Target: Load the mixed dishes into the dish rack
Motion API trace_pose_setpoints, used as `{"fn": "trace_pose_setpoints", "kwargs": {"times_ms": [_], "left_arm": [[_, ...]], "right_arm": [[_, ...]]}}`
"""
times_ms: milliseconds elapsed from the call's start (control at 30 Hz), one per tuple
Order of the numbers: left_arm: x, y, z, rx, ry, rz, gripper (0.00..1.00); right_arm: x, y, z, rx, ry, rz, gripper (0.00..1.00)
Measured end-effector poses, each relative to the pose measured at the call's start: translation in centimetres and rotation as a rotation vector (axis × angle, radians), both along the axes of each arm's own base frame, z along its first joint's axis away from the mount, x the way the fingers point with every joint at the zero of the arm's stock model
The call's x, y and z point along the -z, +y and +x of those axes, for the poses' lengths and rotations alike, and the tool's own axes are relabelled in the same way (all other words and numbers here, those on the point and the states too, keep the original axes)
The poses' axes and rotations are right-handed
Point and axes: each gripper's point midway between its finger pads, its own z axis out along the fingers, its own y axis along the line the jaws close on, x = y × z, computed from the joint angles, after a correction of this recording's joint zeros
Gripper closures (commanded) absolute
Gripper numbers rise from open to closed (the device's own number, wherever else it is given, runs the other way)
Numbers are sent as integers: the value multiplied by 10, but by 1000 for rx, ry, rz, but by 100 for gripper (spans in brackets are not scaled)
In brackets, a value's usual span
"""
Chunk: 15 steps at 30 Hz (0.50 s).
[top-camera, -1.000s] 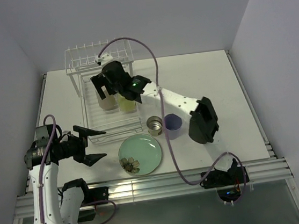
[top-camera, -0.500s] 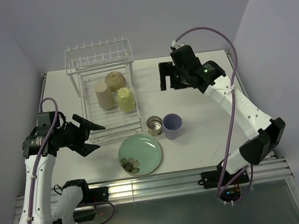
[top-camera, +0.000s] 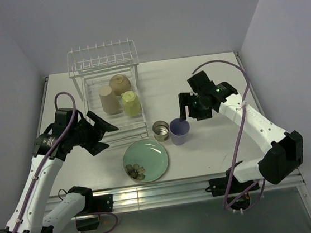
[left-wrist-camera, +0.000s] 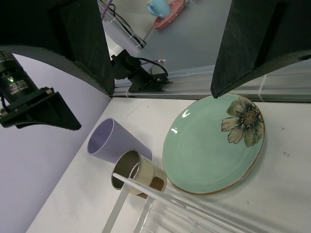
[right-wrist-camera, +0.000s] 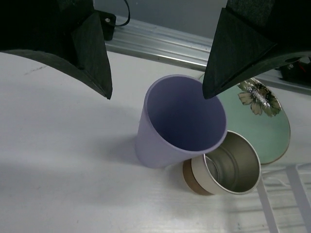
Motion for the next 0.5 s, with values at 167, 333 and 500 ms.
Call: {"fn": "trace_pose_setpoints", "kwargs": {"times_ms": [167, 333, 500], "left_arm": [[-3, -5, 3, 22, -39, 5, 13], [-7, -9, 4, 56, -73, 19, 13], [-12, -17, 2, 110, -123, 31, 13]], "right_arm": [[27, 5, -9, 21, 56, 31, 21], [47, 7, -9, 55, 72, 48, 27], [56, 7, 2, 93, 51, 28, 44]]}}
